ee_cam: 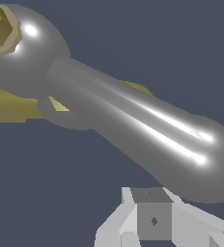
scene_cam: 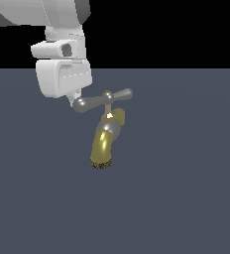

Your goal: Turn on the faucet by rotating a designated handle.

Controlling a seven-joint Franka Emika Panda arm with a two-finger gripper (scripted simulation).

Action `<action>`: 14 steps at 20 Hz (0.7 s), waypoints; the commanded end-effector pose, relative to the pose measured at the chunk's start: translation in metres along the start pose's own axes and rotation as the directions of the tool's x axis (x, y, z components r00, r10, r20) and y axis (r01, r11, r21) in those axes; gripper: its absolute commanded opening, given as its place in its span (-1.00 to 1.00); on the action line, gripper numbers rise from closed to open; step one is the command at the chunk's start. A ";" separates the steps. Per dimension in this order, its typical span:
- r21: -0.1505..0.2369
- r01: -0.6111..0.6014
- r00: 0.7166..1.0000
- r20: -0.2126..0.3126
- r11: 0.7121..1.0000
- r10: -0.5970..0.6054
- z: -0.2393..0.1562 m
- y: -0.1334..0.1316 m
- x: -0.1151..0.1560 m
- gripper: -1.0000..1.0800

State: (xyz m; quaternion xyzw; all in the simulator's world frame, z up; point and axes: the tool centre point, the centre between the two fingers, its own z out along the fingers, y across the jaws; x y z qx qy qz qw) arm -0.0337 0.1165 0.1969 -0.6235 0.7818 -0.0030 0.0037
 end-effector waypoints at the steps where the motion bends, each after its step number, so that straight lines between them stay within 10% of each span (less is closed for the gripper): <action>1: -0.006 -0.002 1.000 -0.003 1.000 0.002 0.000 0.008 0.007 -1.00; 14: -0.009 0.002 1.000 -0.002 1.000 -0.002 0.000 0.039 0.027 -1.00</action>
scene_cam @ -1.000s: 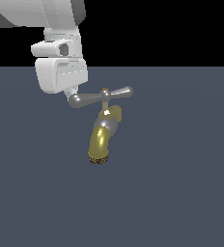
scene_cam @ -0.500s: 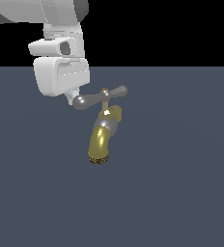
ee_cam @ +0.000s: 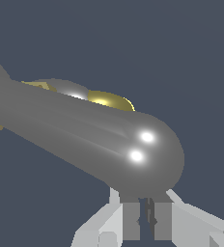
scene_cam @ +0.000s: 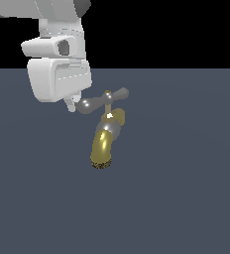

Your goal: Turn on the faucet by rotating a designated handle.

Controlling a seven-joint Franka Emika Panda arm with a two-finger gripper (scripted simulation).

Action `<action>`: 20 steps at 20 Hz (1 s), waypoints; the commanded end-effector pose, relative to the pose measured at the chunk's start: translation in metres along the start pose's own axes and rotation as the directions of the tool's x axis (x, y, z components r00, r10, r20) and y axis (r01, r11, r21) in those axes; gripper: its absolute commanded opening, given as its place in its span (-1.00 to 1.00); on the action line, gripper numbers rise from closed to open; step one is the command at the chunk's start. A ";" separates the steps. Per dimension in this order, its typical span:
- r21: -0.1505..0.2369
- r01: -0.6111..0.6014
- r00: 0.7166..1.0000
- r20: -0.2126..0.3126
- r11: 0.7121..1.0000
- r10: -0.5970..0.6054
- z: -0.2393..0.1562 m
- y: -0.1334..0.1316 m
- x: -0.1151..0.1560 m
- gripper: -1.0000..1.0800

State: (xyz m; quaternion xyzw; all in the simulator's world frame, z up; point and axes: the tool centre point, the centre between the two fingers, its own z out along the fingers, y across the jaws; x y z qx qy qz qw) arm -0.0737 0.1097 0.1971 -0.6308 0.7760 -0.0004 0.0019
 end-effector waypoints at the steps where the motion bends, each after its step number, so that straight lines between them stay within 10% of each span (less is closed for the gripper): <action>1: -0.003 -0.017 1.000 -0.003 1.000 0.017 0.000 0.002 0.011 -1.00; 20: -0.003 -0.015 1.000 -0.002 1.000 0.015 0.000 0.011 0.095 -1.00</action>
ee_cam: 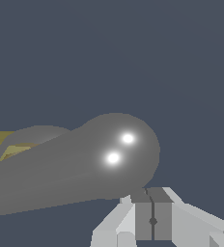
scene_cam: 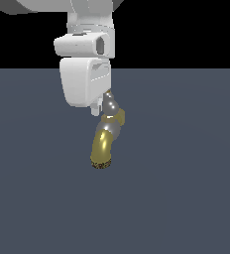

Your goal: Turn on the faucet by rotating a designated handle.

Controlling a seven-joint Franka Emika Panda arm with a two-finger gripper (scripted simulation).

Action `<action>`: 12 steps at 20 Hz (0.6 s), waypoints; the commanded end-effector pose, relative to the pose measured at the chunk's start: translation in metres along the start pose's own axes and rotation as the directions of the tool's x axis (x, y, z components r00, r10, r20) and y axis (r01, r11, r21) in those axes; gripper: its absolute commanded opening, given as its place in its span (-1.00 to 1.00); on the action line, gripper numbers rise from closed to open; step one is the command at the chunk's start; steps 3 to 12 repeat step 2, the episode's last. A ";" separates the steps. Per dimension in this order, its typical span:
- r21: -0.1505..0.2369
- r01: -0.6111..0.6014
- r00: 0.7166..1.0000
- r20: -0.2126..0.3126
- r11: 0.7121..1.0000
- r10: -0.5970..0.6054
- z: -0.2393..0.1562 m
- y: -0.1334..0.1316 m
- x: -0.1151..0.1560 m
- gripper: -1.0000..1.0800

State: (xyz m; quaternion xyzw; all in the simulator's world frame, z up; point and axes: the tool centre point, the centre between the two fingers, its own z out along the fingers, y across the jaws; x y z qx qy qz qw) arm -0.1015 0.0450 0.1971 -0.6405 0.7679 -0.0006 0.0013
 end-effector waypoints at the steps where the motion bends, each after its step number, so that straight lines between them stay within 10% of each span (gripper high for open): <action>1: -0.002 -0.041 0.999 -0.001 0.999 0.041 0.000 -0.002 0.032 -1.00; 12: -0.002 -0.041 0.999 -0.001 0.999 0.041 0.000 -0.002 0.032 -1.00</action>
